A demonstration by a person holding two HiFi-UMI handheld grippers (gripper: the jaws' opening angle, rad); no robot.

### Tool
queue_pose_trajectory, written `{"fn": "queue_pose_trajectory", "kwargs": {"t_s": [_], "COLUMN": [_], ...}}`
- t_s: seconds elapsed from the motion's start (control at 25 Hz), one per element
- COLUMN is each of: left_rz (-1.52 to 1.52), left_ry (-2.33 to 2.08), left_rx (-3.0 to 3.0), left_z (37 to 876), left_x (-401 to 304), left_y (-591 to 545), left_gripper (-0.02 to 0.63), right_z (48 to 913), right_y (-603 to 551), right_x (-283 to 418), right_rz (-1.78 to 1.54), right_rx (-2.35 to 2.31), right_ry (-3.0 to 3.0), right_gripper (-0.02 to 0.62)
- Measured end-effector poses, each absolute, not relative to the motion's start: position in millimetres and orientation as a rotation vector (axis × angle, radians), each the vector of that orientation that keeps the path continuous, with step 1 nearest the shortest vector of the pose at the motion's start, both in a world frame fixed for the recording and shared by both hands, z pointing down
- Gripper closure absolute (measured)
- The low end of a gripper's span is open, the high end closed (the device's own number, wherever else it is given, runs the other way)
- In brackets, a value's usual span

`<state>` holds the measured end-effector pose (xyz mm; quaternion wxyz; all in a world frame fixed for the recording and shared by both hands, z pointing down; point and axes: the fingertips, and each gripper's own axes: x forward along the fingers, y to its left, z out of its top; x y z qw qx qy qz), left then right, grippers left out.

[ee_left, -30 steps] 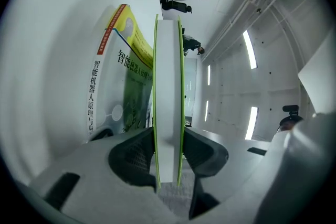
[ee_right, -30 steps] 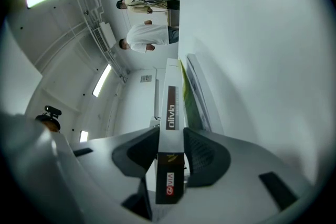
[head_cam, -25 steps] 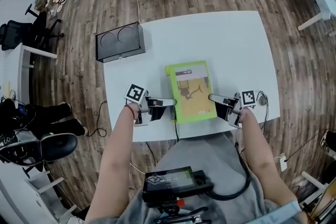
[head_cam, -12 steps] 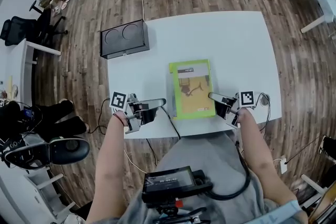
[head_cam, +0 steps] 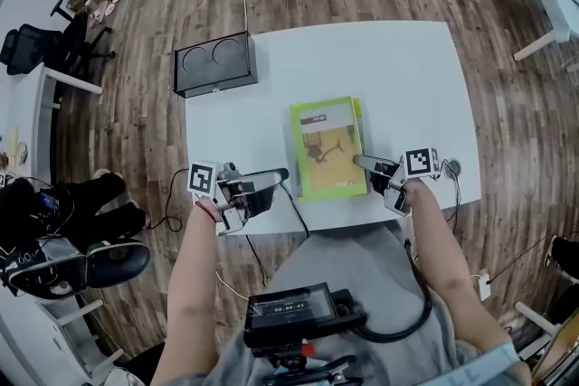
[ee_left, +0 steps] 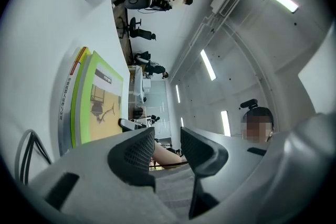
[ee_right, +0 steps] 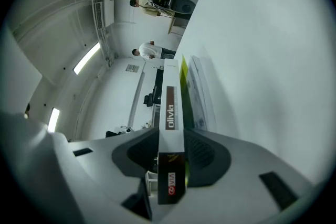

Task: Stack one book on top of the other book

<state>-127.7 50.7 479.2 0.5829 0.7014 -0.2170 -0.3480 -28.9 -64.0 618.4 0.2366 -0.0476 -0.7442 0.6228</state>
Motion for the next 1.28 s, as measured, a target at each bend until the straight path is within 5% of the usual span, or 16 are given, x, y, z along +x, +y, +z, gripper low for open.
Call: {"fn": "queue_pose_trajectory", "kwargs": {"t_s": [0.32, 0.72, 1.28], "left_rz": [-0.790, -0.748, -0.719], "left_ry": [-0.490, -0.471, -0.444], "left_rx": [1.645, 1.644, 1.669], "left_z": [480, 480, 474], "left_x": [-123, -118, -117], "left_y": [51, 47, 40], "left_gripper": [0.456, 0.456, 0.456], "right_z": [619, 614, 605], "right_y": [-61, -49, -53], "right_x": [-29, -29, -29], "right_rz": [1.617, 1.095, 0.548], "right_rx": [-0.100, -0.110, -0.005], "right_ry": [-2.056, -2.168, -2.146], "right_gripper": [0.442, 0.341, 0.337]}}
